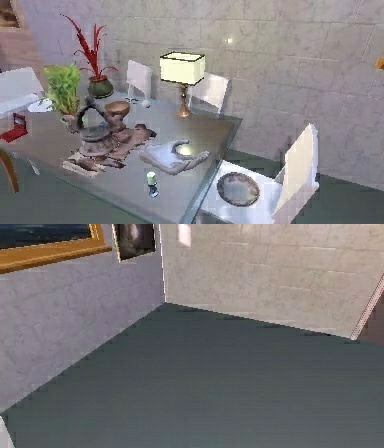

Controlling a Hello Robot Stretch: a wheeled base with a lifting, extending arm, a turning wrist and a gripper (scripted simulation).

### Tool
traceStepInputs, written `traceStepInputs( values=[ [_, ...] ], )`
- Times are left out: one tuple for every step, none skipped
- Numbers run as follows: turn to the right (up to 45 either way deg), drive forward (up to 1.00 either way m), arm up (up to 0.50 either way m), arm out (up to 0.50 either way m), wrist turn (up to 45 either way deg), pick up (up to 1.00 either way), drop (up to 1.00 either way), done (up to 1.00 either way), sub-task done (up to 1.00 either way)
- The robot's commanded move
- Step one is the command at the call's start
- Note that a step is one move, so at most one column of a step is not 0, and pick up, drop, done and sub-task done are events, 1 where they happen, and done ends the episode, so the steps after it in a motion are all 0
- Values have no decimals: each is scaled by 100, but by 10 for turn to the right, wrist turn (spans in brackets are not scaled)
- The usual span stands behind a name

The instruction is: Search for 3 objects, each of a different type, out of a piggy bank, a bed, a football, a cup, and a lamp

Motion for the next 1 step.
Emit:
traceStepInputs(
  values=[
    [0, 0, 0, 0, 0, 0, 0, 100, 0]
  ],
)
